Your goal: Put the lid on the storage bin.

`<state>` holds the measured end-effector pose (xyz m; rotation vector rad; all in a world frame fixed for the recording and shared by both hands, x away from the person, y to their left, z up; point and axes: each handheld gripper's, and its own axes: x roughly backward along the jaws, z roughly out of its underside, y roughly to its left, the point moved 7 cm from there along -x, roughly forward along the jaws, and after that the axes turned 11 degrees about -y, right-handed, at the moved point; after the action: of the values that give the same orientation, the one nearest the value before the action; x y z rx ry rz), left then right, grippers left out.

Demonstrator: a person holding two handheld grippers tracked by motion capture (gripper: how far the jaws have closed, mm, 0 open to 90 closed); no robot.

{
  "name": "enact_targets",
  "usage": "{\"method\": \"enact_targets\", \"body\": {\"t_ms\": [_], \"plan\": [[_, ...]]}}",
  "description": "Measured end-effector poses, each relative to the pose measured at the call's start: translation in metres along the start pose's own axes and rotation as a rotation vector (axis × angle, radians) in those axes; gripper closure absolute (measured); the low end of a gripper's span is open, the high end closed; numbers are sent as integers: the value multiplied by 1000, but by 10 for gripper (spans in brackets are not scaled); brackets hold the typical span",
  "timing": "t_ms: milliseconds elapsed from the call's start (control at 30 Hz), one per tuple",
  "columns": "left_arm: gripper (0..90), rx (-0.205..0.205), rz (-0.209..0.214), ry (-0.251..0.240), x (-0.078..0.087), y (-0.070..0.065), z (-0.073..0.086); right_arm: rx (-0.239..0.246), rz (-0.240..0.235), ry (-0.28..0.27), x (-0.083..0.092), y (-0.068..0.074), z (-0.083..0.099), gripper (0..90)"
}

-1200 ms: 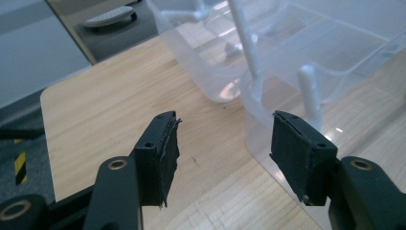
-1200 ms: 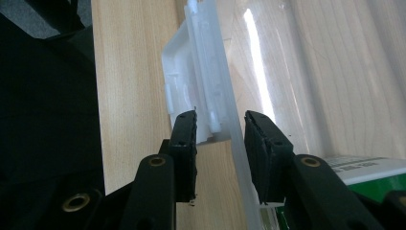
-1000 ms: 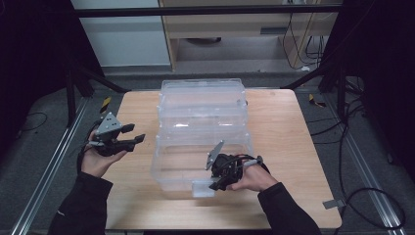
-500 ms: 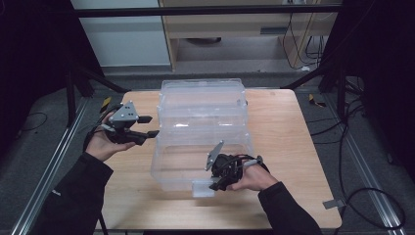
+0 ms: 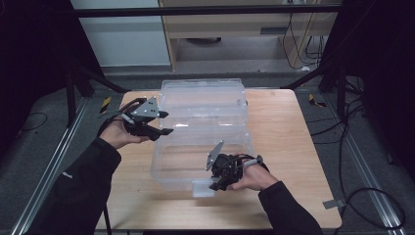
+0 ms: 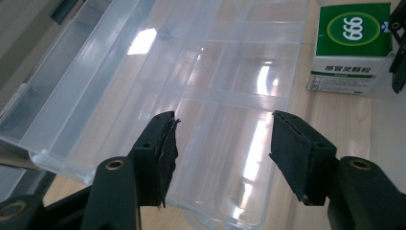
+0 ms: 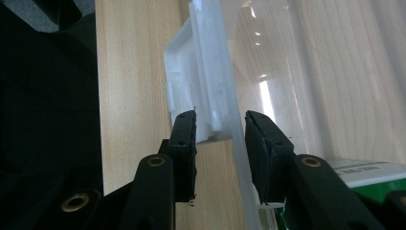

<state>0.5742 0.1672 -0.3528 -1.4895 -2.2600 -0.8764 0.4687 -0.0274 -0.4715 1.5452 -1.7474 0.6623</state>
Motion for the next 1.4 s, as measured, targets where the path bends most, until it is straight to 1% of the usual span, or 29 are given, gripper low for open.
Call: {"method": "enact_targets", "body": {"t_ms": [167, 267, 367, 433, 500, 567, 633, 700, 733, 767, 833, 967, 1000, 1100, 1133, 1200, 1400], "plan": [[400, -38, 27, 9, -8, 7, -10, 0, -6, 1, 0, 0, 0, 652], [398, -67, 44, 32, -14, 13, -16, 0, -9, 2, 0, -1, 0, 652], [402, -78, 66, 47, -21, 18, -21, 0, -7, 4, 0, -1, 0, 652], [413, -88, 76, 69, -27, 21, -21, 1, -7, 2, 0, -1, 0, 652], [445, -108, 81, 94, -31, 24, -20, 4, -11, 3, 0, -1, 0, 652], [478, -113, 91, 106, -35, 27, -19, 2, -8, 4, 0, -1, 0, 652], [495, -127, 93, 124, -38, 30, -17, 5, -10, 4, 0, -1, 0, 652], [524, -131, 94, 142, -41, 33, -16, -1, -11, 5, 0, -1, 0, 652], [535, -126, 94, 148, -43, 35, -15, 1, -12, 10, 0, -1, 0, 652], [558, -124, 96, 146, -44, 35, -15, 3, -13, 17, 0, -1, -1, 652], [579, -120, 97, 140, -47, 36, -15, 1, -14, 25, 0, -1, -1, 652], [647, -118, 117, 154, -52, 37, -13, 0, -15, 30, -1, -1, -1, 652], [667, -124, 121, 174, -52, 37, -13, -1, -15, 31, -1, -1, -1, 652], [726, -133, 132, 180, -54, 37, -13, 2, -16, 34, -1, -2, -1, 652], [743, -135, 138, 191, -55, 37, -13, 3, -19, 33, -1, -2, -2, 652], [756, -159, 145, 218, -56, 37, -13, 1, -21, 35, -1, -2, -2, 652], [811, -170, 153, 239, -58, 38, -15, 2, -18, 37, -1, -2, -2, 652]]}}
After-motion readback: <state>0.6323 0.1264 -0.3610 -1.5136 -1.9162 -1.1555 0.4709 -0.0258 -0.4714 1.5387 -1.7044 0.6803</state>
